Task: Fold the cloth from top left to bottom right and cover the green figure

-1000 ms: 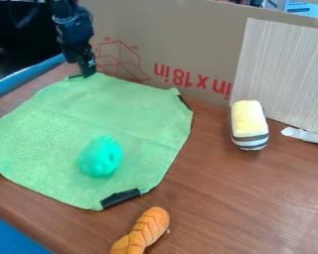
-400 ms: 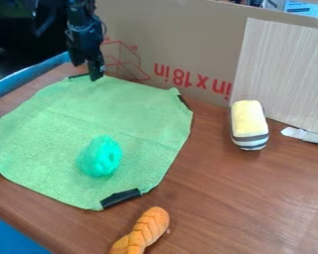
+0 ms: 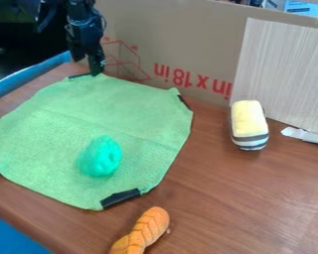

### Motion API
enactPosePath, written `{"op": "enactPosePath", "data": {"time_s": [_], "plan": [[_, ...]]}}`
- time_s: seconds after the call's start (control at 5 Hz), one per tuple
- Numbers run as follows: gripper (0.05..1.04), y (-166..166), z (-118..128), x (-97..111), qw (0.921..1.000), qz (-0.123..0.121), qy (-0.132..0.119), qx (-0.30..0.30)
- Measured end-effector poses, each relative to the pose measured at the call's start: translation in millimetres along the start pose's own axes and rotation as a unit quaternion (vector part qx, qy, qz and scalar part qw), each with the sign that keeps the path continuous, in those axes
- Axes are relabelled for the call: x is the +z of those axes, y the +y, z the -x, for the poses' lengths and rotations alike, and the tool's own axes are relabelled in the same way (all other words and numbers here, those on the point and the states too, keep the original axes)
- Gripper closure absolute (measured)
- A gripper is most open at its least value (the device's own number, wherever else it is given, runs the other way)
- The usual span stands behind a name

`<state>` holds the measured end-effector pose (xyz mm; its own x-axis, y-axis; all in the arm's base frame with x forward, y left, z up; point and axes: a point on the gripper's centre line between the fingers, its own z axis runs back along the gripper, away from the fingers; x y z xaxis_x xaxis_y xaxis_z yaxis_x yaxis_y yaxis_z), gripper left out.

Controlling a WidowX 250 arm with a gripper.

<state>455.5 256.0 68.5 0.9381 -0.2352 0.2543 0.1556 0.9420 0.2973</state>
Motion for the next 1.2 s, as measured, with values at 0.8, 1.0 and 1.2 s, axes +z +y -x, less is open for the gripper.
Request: {"op": "enactPosePath", "data": {"time_s": [0.8,1.0,1.2], "plan": [[0.127,12,17,-18,0.9993,0.009,0.036,0.011],[0.433,9,19,-23,0.9986,0.022,0.046,0.015],[0.698,8,19,-23,0.9985,0.027,0.045,0.013]]}}
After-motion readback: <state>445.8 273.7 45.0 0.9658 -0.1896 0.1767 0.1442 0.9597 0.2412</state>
